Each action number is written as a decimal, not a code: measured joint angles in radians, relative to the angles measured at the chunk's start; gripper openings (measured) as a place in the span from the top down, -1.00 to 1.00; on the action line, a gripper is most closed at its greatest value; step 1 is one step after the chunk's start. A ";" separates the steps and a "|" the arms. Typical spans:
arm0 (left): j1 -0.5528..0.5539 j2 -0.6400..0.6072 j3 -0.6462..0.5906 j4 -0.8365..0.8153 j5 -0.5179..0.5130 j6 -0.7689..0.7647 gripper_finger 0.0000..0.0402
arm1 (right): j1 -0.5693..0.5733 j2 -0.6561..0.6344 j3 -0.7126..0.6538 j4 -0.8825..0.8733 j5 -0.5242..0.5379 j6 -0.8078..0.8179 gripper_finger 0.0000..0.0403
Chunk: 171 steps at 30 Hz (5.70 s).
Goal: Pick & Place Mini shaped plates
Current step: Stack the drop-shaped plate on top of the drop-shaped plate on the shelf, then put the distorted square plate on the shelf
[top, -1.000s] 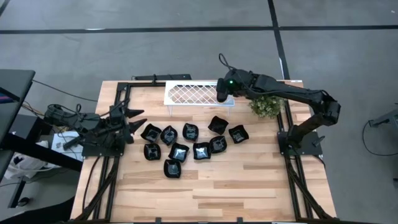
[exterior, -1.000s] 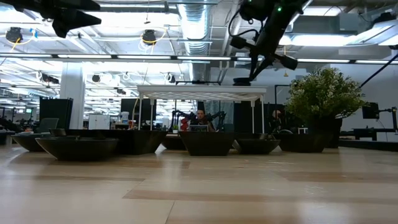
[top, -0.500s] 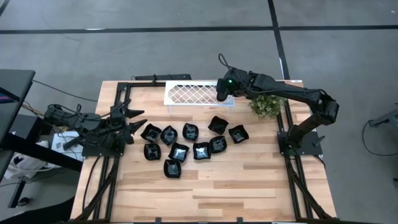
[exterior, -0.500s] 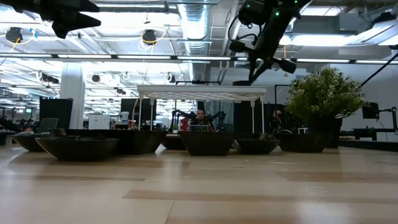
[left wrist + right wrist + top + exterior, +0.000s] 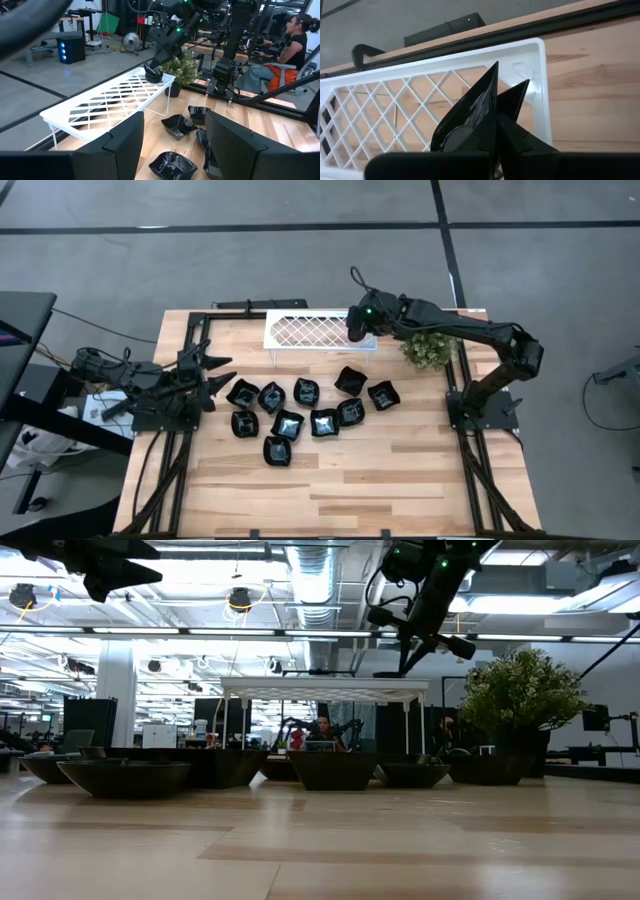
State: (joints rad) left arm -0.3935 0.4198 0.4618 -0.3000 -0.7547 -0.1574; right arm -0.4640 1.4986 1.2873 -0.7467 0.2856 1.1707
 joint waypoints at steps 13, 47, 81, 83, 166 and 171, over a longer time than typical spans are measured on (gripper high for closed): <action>0.000 0.000 0.000 0.001 -0.003 -0.004 -0.07 | 0.003 0.000 0.000 -0.002 -0.003 0.025 1.00; 0.000 0.000 0.000 0.001 -0.003 -0.005 -0.07 | -0.003 -0.002 0.000 -0.048 -0.077 -0.002 0.78; 0.000 0.000 0.000 0.001 -0.003 -0.004 -0.07 | 0.071 -0.015 0.106 -0.150 -0.064 -0.174 1.00; 0.000 0.000 0.000 0.001 -0.003 -0.005 -0.07 | 0.096 -0.021 0.107 -0.155 -0.068 -0.190 1.00; 0.000 0.000 0.000 0.071 0.001 -0.094 -0.07 | 0.750 -0.087 -0.001 -0.168 -0.135 -0.816 0.59; 0.000 0.000 0.000 0.077 0.001 -0.094 -0.07 | 0.755 -0.086 -0.001 -0.139 -0.143 -0.829 0.59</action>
State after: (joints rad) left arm -0.3939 0.4198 0.4615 -0.2235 -0.7536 -0.2516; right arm 0.2911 1.4129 1.2865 -0.8856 0.1422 0.3412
